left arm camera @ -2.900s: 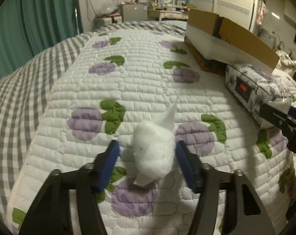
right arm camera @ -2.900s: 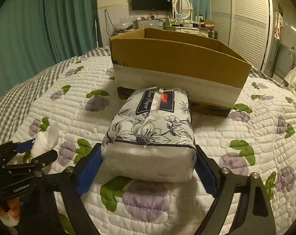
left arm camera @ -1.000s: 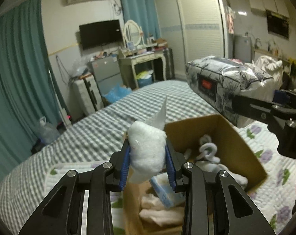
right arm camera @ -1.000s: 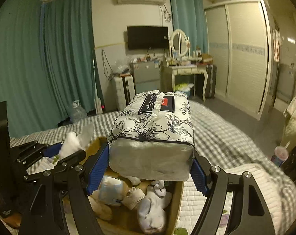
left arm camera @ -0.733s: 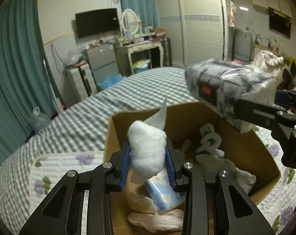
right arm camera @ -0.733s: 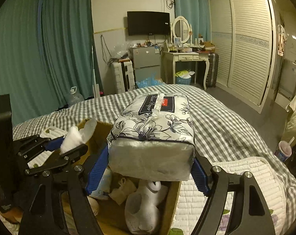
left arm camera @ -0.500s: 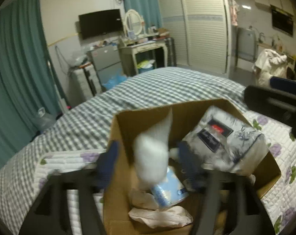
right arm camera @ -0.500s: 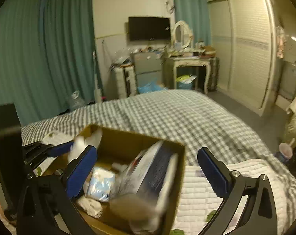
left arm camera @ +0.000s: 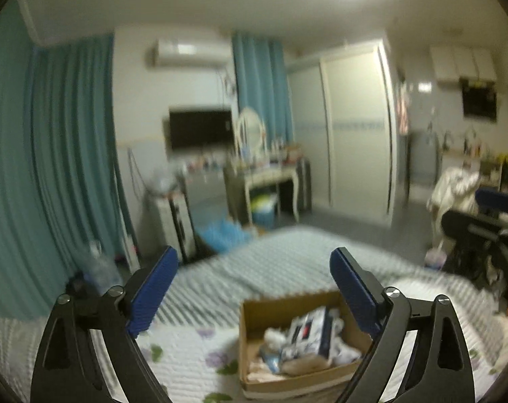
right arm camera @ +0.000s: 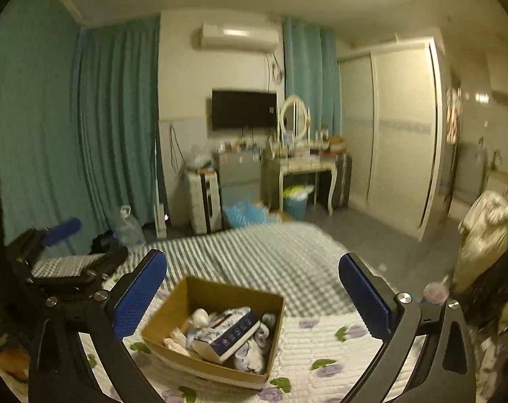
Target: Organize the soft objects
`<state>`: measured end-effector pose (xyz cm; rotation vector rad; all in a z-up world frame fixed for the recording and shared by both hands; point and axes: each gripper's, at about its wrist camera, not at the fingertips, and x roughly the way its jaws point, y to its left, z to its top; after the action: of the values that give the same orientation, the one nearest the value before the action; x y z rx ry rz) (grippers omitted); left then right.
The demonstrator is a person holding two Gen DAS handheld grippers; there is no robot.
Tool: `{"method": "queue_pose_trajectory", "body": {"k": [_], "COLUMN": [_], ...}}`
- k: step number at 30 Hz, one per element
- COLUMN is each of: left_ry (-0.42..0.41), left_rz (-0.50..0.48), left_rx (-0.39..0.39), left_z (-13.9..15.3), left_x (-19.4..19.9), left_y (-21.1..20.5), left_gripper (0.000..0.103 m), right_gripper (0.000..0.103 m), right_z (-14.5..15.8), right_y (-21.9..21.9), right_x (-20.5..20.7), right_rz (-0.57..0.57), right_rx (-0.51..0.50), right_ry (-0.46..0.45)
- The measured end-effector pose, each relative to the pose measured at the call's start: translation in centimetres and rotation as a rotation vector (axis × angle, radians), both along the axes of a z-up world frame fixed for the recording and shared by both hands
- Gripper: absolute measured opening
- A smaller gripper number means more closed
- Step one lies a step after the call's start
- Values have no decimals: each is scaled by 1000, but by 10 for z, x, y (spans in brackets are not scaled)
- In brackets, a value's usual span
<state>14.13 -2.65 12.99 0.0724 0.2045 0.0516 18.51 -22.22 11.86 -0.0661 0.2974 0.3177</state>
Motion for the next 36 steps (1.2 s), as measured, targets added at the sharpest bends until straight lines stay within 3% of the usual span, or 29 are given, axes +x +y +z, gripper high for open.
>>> {"method": "queue_pose_trajectory", "body": {"k": [3,7,13,18,26,31,36], "left_ry": [-100,-166,-211,-175,-65,-15,5], "left_rz": [-8,-8,26,61,71,57,42], "left_rx": [-1,2,-14,-9,3,-5,-20], "left_z": [33,50,28,-13,-78,-97,-101], "left_x": [-50,-97,-137,-127,-99,-92,-95], "left_y": [0,4,19,29,40,33,33], "left_gripper": [95,95,95,95,95,95,95], "right_gripper": [103,103,103,103,103,103,103], "right_z": [30,44,23,-16,-86,-116,-119], "right_y": [0,0,0,1,17,21,22], "right_x": [-43,-98,-154,-156,-121,-105,-98], "right_rz": [-8,-57,-66,-40,-40,-59,-66], "right_rx": [-15,-42,-24,50,56,29,32], "right_ry": [-51,-130,-222,-200,-94,-31,-13]}}
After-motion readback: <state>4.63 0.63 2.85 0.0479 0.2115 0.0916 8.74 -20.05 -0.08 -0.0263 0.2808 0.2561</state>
